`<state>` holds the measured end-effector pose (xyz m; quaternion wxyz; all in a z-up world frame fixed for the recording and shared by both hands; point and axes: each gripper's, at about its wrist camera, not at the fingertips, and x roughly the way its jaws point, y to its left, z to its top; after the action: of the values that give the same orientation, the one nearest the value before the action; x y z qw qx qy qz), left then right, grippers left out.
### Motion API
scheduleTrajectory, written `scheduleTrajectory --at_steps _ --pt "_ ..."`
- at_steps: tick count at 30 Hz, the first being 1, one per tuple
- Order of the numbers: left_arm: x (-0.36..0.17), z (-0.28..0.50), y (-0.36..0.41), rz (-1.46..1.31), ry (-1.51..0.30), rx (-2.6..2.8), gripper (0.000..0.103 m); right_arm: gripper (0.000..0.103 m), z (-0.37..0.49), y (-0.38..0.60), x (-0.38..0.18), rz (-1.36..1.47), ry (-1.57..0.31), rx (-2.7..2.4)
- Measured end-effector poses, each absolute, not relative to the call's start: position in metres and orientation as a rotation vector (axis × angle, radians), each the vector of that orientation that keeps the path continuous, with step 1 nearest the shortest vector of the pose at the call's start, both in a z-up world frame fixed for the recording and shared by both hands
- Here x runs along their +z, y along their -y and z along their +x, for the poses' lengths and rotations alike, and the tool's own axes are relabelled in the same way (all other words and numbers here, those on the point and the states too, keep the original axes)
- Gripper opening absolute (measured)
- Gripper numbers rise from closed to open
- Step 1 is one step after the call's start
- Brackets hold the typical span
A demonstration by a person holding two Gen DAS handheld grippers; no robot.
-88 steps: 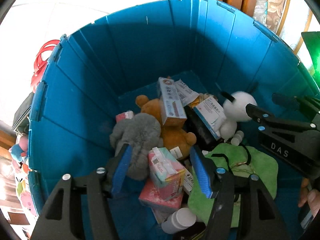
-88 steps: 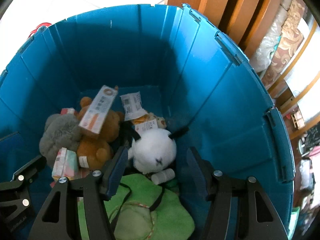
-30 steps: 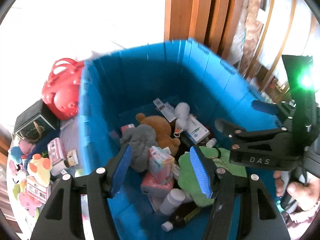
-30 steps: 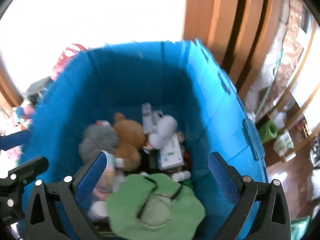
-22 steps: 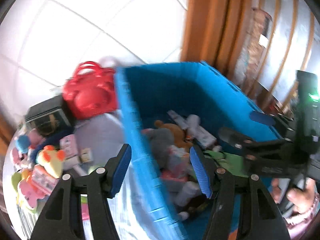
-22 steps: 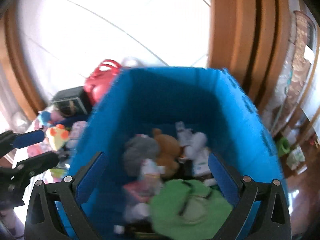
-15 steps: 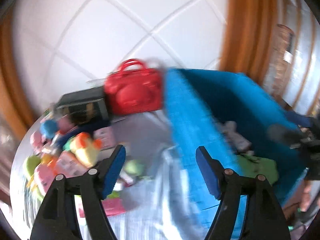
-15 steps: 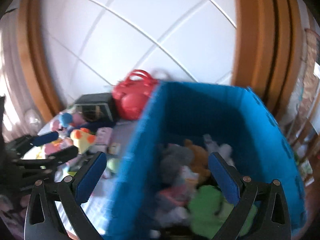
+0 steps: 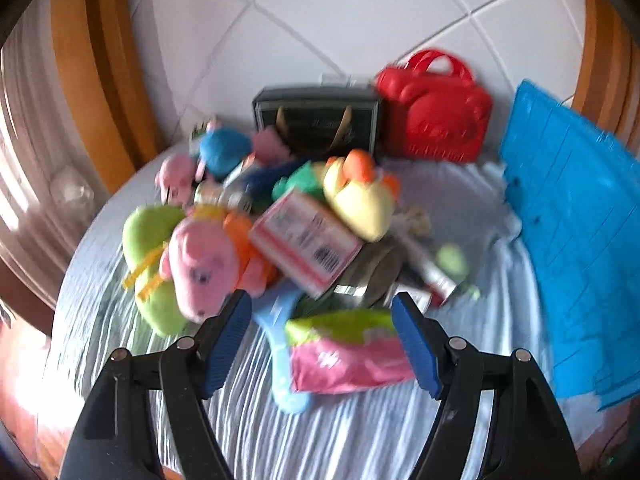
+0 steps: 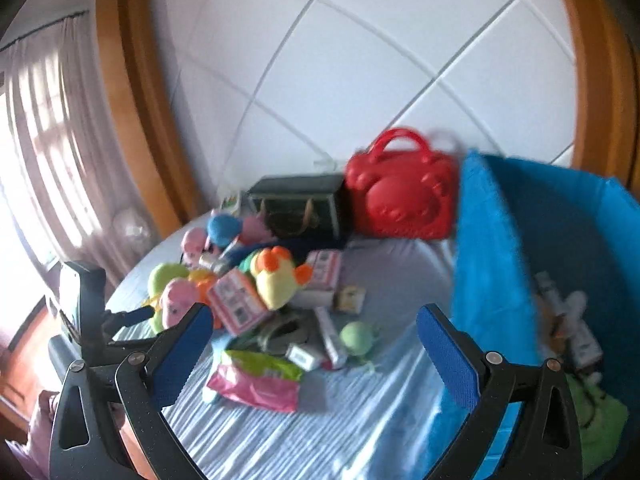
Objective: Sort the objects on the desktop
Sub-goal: 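Move both tools back toward the pile on the table, then grasp the white barcode box with the left tool while the right tool grasps a white medicine box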
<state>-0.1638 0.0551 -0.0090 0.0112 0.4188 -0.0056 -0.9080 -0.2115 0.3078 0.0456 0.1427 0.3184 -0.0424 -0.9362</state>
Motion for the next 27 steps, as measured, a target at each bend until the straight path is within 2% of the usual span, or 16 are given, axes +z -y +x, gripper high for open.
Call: scheduleTrajectory --at_steps 11,22,27 --pt "-0.09 -0.172 -0.032 1.532 -0.075 -2.694 0.072 0.103 -0.254 -0.279 -0.057 1.256 0.159 -2.61" --pt "-0.134 -0.227 -0.102 1.686 -0.064 -2.737 0.072 0.103 -0.279 -0.299 -0.136 1.536 0.228 -2.611" --pt "-0.159 -0.269 -0.126 1.744 -0.206 -2.68 0.072 0.103 -0.289 -0.315 -0.153 1.563 0.315 -2.615"
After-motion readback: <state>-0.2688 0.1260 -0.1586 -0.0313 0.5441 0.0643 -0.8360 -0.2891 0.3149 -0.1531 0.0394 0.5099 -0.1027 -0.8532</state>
